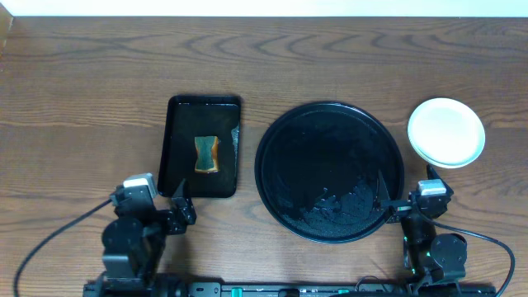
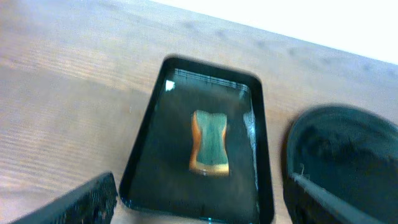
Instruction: Clean dirty plates on tray and stack at the side
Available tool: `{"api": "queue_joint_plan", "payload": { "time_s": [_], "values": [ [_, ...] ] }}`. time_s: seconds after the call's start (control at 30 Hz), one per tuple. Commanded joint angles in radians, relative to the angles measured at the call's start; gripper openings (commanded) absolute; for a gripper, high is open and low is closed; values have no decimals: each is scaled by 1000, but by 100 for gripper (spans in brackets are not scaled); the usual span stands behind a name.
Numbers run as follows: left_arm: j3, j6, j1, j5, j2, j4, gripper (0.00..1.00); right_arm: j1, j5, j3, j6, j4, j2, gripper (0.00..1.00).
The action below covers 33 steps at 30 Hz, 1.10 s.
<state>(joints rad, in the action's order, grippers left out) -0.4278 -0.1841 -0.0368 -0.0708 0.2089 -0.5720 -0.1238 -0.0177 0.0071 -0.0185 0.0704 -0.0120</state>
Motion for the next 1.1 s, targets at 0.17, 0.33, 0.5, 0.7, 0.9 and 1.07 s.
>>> {"api": "queue_joint_plan", "payload": {
  "time_s": [0.17, 0.33, 0.5, 0.7, 0.9, 1.07],
  "values": [
    [293, -16, 8, 12, -183, 323, 87, 5, 0, -2, -16, 3, 6, 99],
    [408, -13, 8, 14, -207, 566, 87, 5, 0, -2, -16, 3, 6, 99],
    [424, 62, 8, 38, -207, 629, 87, 5, 0, -2, -16, 3, 6, 99],
    [424, 45, 8, 15, -207, 507, 87, 5, 0, -2, -16, 3, 6, 99],
    [424, 45, 8, 15, -207, 506, 87, 5, 0, -2, -16, 3, 6, 99],
    [424, 45, 8, 15, -205, 506, 87, 5, 0, -2, -16, 3, 6, 99]
  ]
}}
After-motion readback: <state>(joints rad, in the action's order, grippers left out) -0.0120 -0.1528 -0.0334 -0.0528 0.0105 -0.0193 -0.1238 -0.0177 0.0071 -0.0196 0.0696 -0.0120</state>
